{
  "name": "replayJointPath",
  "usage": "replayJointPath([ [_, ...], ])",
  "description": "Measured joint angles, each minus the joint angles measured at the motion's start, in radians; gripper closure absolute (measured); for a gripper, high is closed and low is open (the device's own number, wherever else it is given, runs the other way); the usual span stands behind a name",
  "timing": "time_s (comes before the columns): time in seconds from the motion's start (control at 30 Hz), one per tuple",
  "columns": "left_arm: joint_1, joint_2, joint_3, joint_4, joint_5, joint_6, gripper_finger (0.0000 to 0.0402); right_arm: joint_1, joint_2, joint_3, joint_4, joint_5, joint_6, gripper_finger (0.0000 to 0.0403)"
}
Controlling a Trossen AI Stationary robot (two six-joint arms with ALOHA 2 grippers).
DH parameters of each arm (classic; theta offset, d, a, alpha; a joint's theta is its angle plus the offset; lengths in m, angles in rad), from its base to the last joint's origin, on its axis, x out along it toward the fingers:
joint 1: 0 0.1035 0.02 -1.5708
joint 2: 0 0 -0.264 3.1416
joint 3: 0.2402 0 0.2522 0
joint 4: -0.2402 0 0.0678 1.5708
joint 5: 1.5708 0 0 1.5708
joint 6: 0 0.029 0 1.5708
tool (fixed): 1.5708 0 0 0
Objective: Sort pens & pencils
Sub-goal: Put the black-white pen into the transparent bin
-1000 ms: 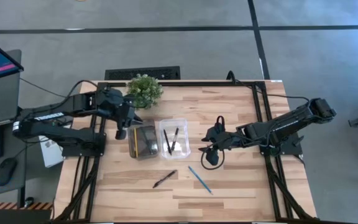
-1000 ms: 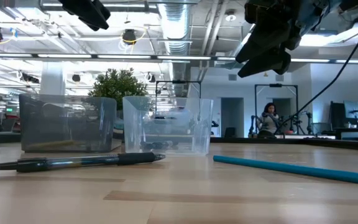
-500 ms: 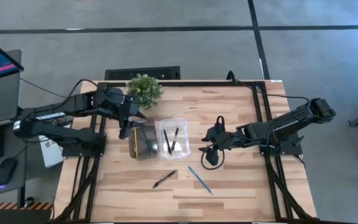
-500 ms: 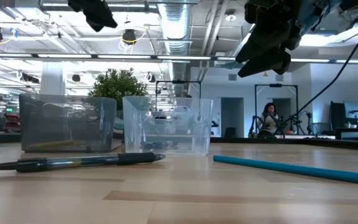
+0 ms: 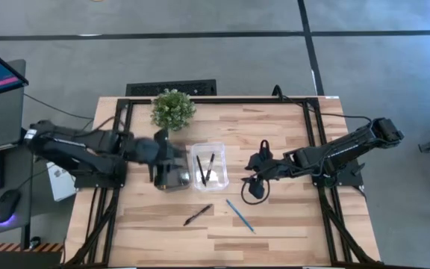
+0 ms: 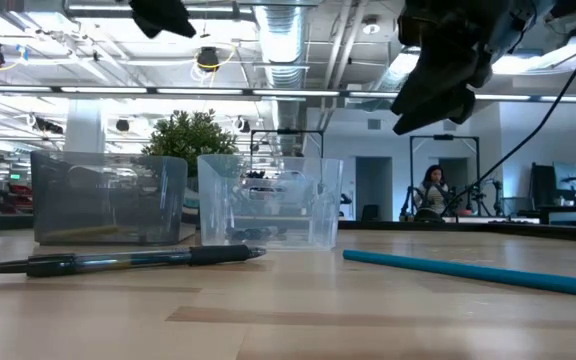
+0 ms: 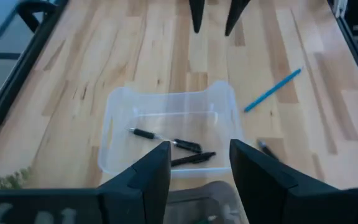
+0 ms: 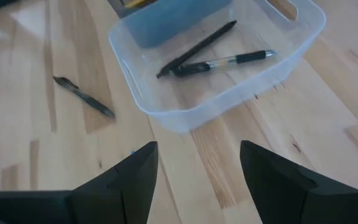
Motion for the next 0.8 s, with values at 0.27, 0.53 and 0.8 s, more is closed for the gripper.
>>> replayJointPath([
  [0.27,-0.259,0.075,0.000,0.003,-0.260,-0.287,0.0246,0.000,0.000,0.000,-0.067,0.000,-0.001,0.0154],
  [0.53,-0.390,0.261,0.000,0.147,-0.262,-0.398,0.0246,0.000,0.000,0.000,-0.080,0.000,-0.001,0.0154],
  [0.8,-0.416,0.425,0.000,0.235,-0.221,-0.524,0.0246,0.000,0.000,0.000,-0.086,0.000,-0.001,0.0154],
])
